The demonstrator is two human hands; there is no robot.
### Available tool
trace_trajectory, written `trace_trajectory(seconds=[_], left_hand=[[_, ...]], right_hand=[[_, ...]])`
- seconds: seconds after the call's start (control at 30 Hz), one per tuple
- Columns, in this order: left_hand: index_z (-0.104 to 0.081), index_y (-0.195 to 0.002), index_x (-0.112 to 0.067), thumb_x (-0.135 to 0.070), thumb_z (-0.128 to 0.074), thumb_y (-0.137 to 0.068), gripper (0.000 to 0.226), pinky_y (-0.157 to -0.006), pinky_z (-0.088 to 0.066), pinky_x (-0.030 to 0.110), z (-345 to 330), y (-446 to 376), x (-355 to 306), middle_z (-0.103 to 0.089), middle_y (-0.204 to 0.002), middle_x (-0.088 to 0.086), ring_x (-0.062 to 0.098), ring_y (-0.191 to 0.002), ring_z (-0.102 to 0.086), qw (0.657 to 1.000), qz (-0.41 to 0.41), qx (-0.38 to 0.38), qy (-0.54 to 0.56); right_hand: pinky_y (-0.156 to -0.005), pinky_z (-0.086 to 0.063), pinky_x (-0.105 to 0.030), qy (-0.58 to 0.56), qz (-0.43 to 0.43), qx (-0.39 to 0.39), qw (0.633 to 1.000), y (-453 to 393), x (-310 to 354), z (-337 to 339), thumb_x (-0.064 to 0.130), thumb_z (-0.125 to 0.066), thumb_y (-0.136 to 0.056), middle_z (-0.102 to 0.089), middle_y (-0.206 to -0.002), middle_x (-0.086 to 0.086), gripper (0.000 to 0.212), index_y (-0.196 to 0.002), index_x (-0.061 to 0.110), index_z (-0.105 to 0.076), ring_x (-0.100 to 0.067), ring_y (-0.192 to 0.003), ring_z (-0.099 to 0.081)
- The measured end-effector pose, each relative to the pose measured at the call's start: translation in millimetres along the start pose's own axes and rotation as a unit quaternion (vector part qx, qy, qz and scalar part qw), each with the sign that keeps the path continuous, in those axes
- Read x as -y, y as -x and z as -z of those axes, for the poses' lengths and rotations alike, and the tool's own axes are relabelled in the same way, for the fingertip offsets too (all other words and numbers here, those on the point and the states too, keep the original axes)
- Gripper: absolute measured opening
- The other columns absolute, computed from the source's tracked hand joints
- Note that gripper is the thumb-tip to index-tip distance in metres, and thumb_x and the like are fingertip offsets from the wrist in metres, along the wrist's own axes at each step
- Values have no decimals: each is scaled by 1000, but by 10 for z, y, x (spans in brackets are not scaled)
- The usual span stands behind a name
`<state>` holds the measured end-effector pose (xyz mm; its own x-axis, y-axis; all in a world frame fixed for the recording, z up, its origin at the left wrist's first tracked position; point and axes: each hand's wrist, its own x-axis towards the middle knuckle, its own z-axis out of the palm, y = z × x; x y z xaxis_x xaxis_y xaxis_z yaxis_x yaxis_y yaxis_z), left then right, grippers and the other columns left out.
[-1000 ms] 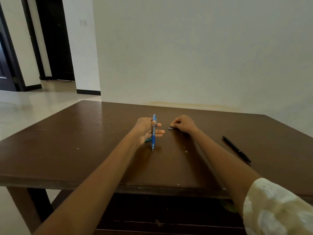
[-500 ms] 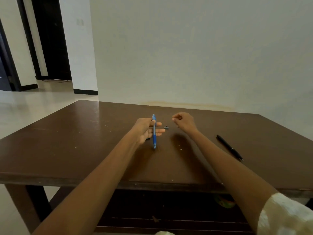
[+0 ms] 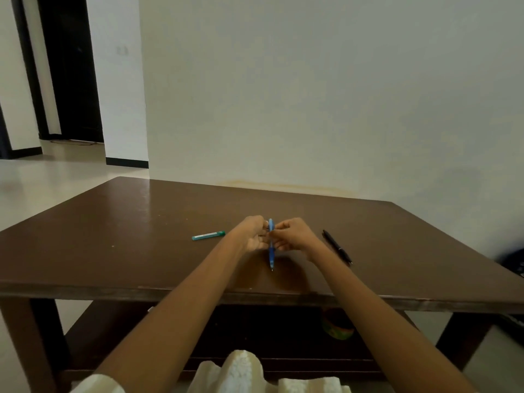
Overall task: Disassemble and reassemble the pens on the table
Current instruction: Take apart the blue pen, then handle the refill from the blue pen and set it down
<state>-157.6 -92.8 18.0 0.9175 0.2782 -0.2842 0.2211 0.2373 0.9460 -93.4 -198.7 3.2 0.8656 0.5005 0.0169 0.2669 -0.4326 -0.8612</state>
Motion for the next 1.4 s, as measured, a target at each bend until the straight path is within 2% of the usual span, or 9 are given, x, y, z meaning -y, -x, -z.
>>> trace_trajectory(seconds=[0.17, 0.33, 0.47, 0.7, 0.87, 0.97, 1.1, 1.17, 1.4], left_hand=[[-42, -128, 2, -10, -33, -99, 33, -88, -46, 43, 78, 39, -83, -50, -129, 22, 39, -115, -52, 996, -25, -34, -79], [-46, -127, 2, -4, -36, -96, 33, -62, -52, 30, 369, -48, -128, -57, -111, 16, 28, -86, -58, 971, -138, -139, -140], [-56, -118, -14, -5, -45, -92, 30, -69, -49, 31, 629, -72, -110, -60, -114, 5, 19, -84, -57, 913, -208, -220, -273], [-59, -114, -16, -28, -54, -92, 26, -95, -37, 35, 1032, -140, 94, -55, -121, 6, 22, -113, -47, 745, -219, -278, -565], [-67, -106, -19, -40, -56, -90, 29, -94, -40, 37, 1165, -231, 246, -56, -117, 5, 24, -112, -48, 717, -217, -271, -604], [-69, -95, -22, -32, -60, -88, 15, -93, -42, 37, 1142, -265, 287, -60, -109, 2, 21, -106, -52, 737, -253, -288, -556], [-59, -89, -20, -19, -61, -87, 3, -83, -47, 34, 1133, -263, 287, -64, -95, -2, 14, -86, -58, 864, -279, -261, -330], [-58, -90, -17, -12, -60, -88, 6, -71, -51, 28, 1134, -228, 285, -65, -93, 4, 13, -77, -59, 902, -296, -211, -231], [-66, -105, -13, -8, -58, -89, 18, -64, -48, 21, 1167, -168, 291, -65, -84, 2, 10, -69, -57, 916, -320, -153, -188]], right_hand=[[-48, -48, -16, -11, -69, -31, 997, -69, 2, -43, 10, -61, -87, -63, -73, -8, 11, -88, 0, -66, -11, -55, -58], [-52, -49, -18, 42, -95, -5, 995, -117, 57, -32, 6, -64, -85, -64, -79, -12, 19, -98, -7, -67, -12, -57, -56], [-50, -45, -16, 101, -79, 9, 992, -126, 52, -20, 11, -66, -85, -65, -79, -9, 21, -100, -3, -70, -8, -54, -51], [-49, -42, -16, 124, 32, -81, 988, -119, 63, -35, 28, -61, -90, -68, -89, -9, 27, -103, 5, -68, -7, -57, -52], [-54, -44, -13, 203, 124, -34, 971, -154, 316, -110, 23, -58, -91, -68, -106, -9, 25, -108, 6, -67, -6, -62, -54], [-54, -44, -11, 213, 144, -10, 966, -191, 414, -203, 19, -58, -91, -68, -104, -9, 24, -109, 6, -67, -4, -59, -54], [-57, -46, -12, 188, 157, -1, 970, -249, 427, -408, 16, -56, -92, -69, -99, -10, 25, -113, 6, -64, -4, -61, -55], [-60, -47, -12, 169, 169, -2, 971, -271, 434, -509, 17, -57, -92, -70, -95, -10, 26, -114, 6, -64, -4, -61, -56], [-59, -50, -12, 110, 196, -33, 974, -365, 498, -704, 16, -67, -85, -73, -86, -10, 16, -97, 8, -73, -6, -61, -60]])
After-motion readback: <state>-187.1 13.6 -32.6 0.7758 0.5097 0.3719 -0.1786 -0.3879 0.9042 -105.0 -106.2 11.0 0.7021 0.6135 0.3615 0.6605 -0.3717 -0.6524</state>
